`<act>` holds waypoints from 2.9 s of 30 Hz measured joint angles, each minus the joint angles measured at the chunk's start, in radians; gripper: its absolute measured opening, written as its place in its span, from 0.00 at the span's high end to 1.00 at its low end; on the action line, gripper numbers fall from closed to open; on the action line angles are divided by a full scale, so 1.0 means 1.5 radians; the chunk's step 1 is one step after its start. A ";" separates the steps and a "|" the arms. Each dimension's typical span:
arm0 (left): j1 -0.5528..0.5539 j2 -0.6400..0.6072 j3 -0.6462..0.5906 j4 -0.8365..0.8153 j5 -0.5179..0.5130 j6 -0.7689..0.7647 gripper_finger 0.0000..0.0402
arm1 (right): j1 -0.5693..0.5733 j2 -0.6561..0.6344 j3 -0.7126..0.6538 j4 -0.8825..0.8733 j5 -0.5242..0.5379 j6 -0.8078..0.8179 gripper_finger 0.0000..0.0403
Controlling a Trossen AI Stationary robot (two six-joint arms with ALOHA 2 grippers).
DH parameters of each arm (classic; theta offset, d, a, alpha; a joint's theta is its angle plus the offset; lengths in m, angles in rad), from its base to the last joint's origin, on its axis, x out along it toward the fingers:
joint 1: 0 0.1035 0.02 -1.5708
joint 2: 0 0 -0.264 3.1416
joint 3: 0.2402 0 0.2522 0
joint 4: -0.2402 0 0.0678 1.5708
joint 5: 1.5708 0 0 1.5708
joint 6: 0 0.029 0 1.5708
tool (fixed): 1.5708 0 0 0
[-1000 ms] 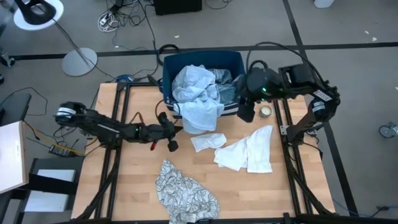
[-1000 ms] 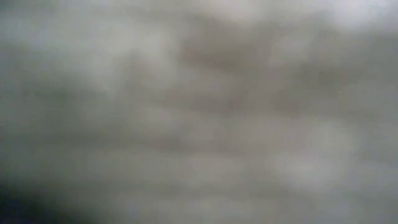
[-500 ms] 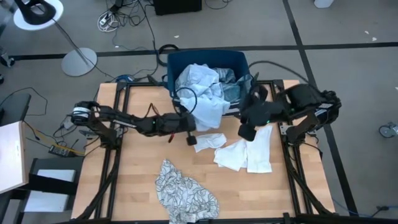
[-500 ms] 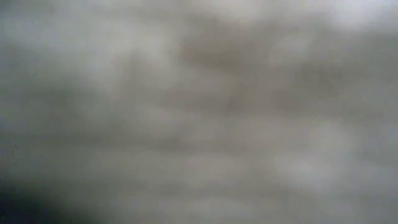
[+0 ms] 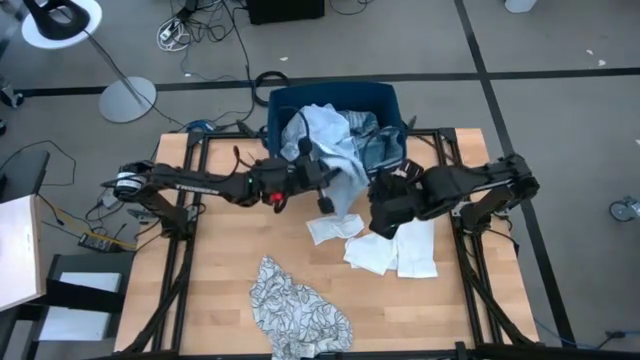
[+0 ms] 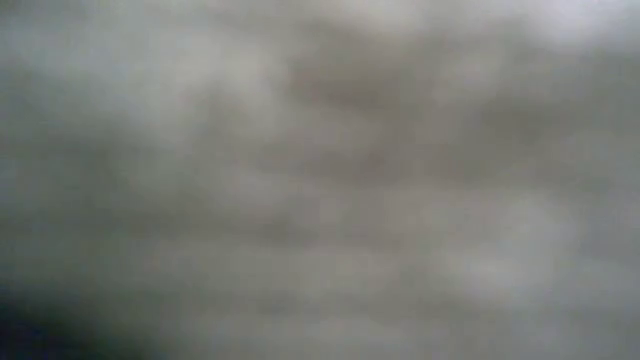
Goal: Sort clothes
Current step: Put the light blue shirt into the blue bin, then put the patterned white polo shirt into the blue bin
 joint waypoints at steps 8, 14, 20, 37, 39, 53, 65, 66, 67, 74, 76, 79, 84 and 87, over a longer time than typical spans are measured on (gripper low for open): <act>0.113 0.000 0.065 -0.034 -0.255 0.106 1.00 | -0.001 0.000 -0.134 0.101 0.020 0.049 0.62; 0.224 -0.003 0.122 -0.261 -0.338 0.035 1.00 | 0.000 0.001 -0.203 0.187 0.021 0.053 0.62; 0.232 -0.014 0.212 -0.572 -0.200 -0.114 1.00 | -0.003 0.001 -0.231 0.250 0.036 0.022 0.62; 0.206 -0.254 0.132 -0.684 0.230 -0.260 1.00 | -0.043 -0.002 -0.233 0.479 0.132 -0.243 0.62; 0.188 -0.310 0.062 -0.648 0.231 -0.281 1.00 | -0.058 -0.003 -0.233 0.531 0.134 -0.300 0.62; -0.018 -0.587 -0.283 -0.524 0.017 -0.457 1.00 | -0.268 0.001 -0.233 0.738 -0.043 -0.401 0.63; -0.224 -0.530 -0.346 -0.500 -0.206 -0.563 1.00 | -0.463 -0.067 -0.234 0.609 -0.389 -0.292 0.70; -0.232 -0.528 -0.346 -0.501 -0.211 -0.566 1.00 | -0.462 -0.087 -0.233 0.594 -0.376 -0.297 0.70; -0.238 -0.527 -0.345 -0.501 -0.215 -0.571 1.00 | -0.461 -0.108 -0.233 0.579 -0.362 -0.299 0.70; -0.280 -0.497 -0.344 -0.487 -0.220 -0.586 1.00 | -0.425 -0.256 -0.232 0.390 -0.253 -0.264 0.70; -0.291 -0.479 -0.344 -0.488 -0.220 -0.596 1.00 | -0.400 -0.285 -0.232 0.325 -0.227 -0.225 0.70; -0.299 -0.451 -0.344 -0.487 -0.227 -0.606 1.00 | -0.350 -0.313 -0.233 0.231 -0.193 -0.141 0.70; -0.298 -0.411 -0.344 -0.465 -0.232 -0.617 1.00 | -0.247 -0.336 -0.281 0.167 -0.145 -0.035 0.70; -0.298 -0.386 -0.344 -0.443 -0.218 -0.617 0.99 | -0.191 -0.352 -0.332 0.171 -0.135 0.021 0.70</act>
